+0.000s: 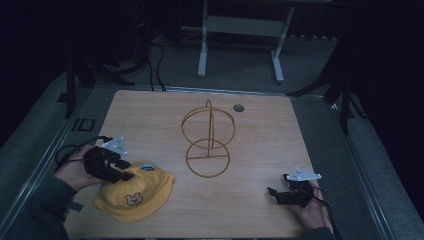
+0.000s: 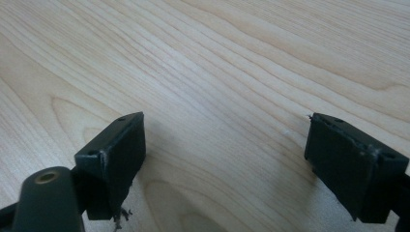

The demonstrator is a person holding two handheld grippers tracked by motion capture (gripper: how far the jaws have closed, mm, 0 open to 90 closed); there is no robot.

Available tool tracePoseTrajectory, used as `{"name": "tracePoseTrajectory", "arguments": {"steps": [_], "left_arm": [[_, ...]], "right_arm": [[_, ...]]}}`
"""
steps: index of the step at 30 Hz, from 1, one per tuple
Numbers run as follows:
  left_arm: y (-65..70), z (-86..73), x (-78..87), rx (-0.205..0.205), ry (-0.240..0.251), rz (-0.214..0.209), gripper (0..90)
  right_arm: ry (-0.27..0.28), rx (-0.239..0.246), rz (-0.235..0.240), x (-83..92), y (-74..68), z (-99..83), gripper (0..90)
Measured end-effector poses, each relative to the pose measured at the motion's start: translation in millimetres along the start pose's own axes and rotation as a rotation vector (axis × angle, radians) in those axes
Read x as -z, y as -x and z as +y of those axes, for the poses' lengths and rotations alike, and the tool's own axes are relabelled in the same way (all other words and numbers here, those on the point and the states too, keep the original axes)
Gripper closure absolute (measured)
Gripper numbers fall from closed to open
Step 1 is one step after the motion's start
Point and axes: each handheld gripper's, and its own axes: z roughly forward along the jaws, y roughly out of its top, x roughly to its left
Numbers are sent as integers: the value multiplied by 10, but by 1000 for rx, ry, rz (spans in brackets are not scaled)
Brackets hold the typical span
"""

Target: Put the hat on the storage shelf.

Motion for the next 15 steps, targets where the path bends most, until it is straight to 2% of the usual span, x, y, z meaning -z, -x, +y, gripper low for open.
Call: {"name": "tracePoseTrajectory", "arguments": {"steps": [9,15], "left_arm": [[-2,-21,-99,1,-43,0,581],[8,-25,-118,-14,-56,1,696]], "right_arm": [[0,0,0,1,0,-1,145],[0,1,0,1,0,-1,145]]}}
